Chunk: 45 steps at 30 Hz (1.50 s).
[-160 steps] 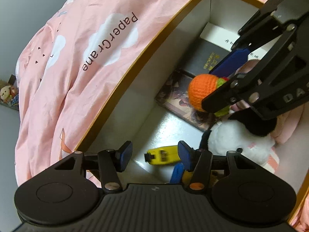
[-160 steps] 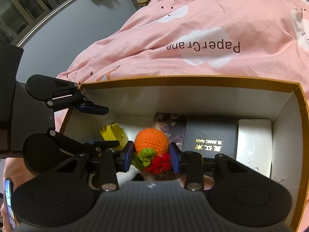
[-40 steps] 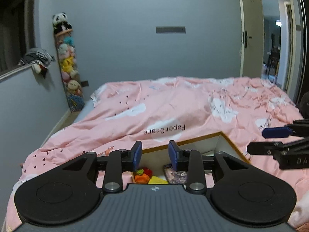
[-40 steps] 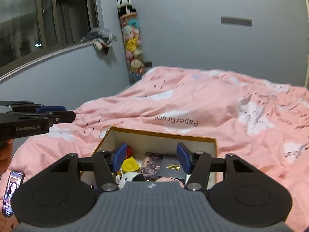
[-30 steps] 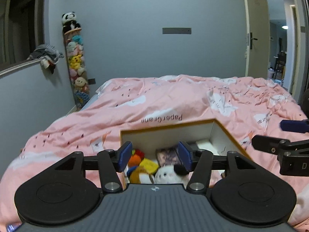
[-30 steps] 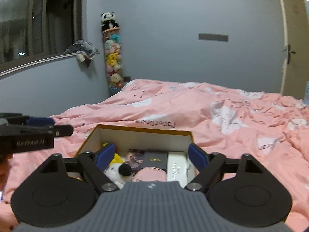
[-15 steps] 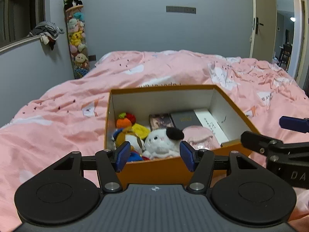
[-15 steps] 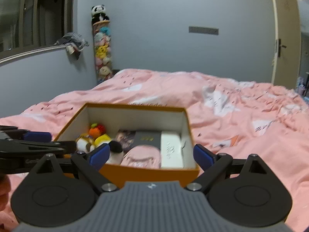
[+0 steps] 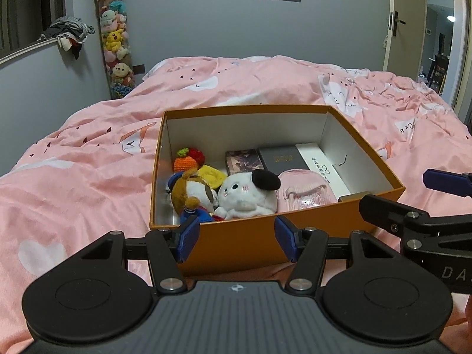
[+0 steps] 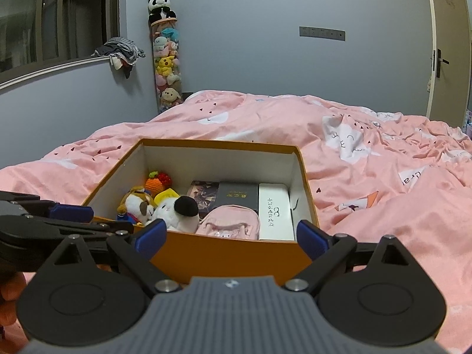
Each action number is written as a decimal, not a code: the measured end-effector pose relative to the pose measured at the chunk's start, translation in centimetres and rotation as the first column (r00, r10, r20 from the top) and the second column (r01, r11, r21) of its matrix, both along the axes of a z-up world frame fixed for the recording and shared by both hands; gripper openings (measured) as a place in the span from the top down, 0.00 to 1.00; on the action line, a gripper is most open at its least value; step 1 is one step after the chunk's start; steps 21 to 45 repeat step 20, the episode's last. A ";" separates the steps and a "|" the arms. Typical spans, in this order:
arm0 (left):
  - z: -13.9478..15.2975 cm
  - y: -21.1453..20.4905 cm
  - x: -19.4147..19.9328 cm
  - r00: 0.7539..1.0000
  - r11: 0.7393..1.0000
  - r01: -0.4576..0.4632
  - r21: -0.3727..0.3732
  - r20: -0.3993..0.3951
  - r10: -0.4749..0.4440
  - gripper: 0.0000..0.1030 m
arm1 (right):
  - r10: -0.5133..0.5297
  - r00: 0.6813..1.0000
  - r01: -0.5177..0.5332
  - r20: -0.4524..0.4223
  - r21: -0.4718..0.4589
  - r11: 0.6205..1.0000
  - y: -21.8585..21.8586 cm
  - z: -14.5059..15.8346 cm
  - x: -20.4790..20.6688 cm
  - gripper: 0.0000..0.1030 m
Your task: Organize objects
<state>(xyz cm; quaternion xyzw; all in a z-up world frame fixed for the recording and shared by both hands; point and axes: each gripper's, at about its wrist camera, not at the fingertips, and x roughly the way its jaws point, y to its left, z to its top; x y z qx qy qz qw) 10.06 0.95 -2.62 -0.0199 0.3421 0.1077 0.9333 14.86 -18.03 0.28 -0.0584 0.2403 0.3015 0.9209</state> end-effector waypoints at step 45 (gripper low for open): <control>-0.2 0.1 0.1 1.000 1.000 -0.006 -0.018 -0.015 0.006 0.33 | 0.003 1.000 -0.004 -0.022 -0.016 1.000 0.1 -0.3 -0.1 0.05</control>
